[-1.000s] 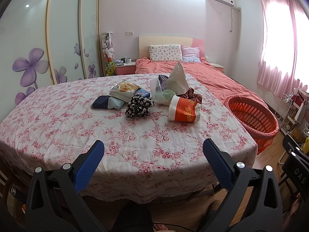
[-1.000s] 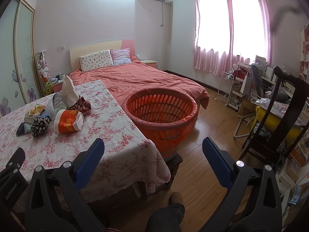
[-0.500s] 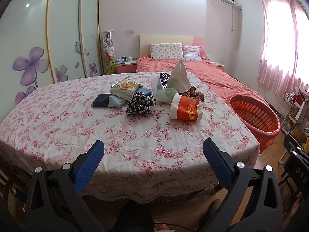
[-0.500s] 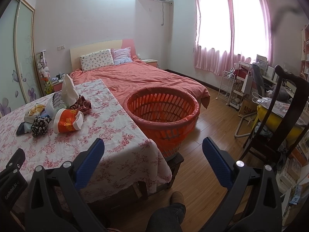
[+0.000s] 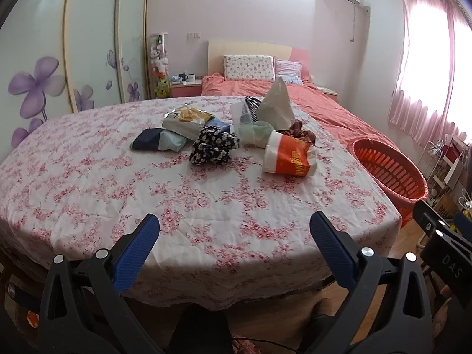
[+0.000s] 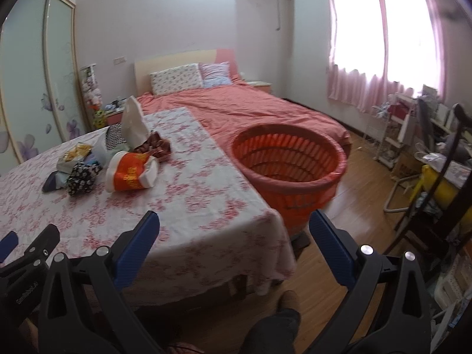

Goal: Collect trash
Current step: 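Reach the right gripper to the orange-and-white paper cup and grasp it, then grasp the black floral cloth with the left gripper while the right gripper holds the cup, then carry cup and cloth over the orange basket and open both grippers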

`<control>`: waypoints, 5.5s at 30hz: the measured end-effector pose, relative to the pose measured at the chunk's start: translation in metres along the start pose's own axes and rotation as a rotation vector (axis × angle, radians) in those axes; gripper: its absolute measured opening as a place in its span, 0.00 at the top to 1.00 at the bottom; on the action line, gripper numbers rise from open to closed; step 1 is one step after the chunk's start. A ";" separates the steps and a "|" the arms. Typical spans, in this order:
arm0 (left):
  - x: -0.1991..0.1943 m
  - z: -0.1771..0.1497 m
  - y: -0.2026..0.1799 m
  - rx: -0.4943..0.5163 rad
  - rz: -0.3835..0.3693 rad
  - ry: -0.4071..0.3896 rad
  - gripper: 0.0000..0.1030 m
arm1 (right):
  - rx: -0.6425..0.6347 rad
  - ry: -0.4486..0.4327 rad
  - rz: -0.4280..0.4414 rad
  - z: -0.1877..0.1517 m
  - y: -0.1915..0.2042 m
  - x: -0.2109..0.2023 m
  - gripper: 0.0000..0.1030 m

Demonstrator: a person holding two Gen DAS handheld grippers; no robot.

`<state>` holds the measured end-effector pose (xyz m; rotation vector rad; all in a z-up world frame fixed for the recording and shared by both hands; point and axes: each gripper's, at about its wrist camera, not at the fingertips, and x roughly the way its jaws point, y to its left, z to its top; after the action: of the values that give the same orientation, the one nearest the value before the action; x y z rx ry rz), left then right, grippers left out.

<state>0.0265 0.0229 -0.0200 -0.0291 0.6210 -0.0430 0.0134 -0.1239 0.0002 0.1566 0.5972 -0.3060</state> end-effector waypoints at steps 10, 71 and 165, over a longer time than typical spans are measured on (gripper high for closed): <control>0.022 0.014 0.038 -0.060 0.066 0.005 0.02 | -0.044 0.040 0.051 0.031 0.044 0.073 0.09; 0.067 0.050 0.083 -0.108 0.049 0.050 0.02 | -0.231 0.183 0.310 0.045 0.126 0.139 0.30; 0.165 0.108 -0.231 0.231 -0.577 0.215 0.72 | 0.322 -0.028 -0.003 0.114 -0.177 0.189 0.29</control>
<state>0.2158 -0.2142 -0.0188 0.0217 0.8028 -0.6830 0.1641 -0.3625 -0.0253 0.4606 0.5171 -0.4058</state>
